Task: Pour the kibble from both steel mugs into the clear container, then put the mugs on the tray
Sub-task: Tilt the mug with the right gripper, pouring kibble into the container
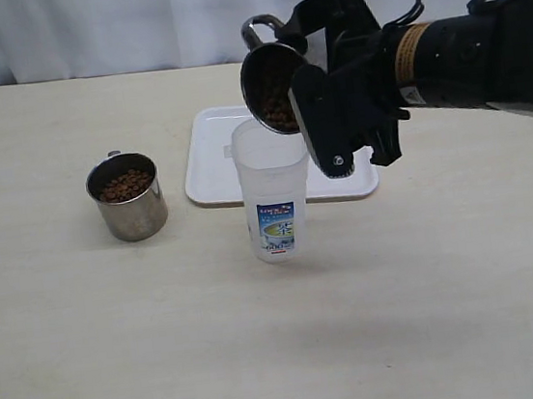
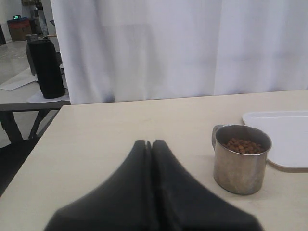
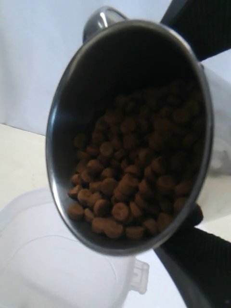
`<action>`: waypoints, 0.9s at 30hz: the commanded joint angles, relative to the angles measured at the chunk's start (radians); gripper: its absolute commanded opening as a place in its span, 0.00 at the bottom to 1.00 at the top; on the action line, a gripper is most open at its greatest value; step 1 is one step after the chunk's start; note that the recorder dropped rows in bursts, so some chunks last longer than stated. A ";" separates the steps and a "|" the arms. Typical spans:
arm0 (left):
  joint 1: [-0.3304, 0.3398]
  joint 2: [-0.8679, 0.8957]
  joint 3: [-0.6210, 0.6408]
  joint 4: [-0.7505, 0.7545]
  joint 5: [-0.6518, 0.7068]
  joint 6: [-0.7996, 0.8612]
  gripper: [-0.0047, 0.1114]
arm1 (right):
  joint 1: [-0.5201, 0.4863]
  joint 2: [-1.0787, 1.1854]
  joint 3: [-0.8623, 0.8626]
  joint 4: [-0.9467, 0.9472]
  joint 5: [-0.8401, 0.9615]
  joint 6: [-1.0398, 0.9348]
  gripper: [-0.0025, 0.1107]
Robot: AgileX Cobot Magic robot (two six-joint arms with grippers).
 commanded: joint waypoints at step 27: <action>0.003 -0.003 0.003 0.004 -0.015 -0.002 0.04 | 0.000 -0.005 -0.043 -0.002 -0.027 -0.254 0.06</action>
